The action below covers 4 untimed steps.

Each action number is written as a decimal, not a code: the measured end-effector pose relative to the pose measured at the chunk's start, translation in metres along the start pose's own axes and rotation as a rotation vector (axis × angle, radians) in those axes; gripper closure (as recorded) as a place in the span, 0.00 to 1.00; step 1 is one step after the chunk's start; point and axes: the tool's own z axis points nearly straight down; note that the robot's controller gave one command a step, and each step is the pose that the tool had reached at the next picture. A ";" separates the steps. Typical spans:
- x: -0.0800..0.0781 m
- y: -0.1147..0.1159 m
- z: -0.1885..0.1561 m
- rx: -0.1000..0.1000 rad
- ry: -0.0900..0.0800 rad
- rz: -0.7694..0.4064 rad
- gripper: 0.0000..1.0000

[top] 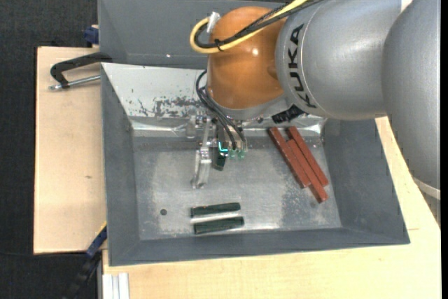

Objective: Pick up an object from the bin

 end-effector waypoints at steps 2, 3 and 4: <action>0.016 -0.013 0.015 -0.004 -0.020 -0.070 0.00; 0.041 -0.035 0.048 0.002 -0.005 -0.331 0.00; 0.058 -0.034 0.097 0.001 -0.008 -0.517 1.00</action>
Offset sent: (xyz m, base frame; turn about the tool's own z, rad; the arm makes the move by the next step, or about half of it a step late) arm -0.0632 -0.0503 -0.0671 -0.2043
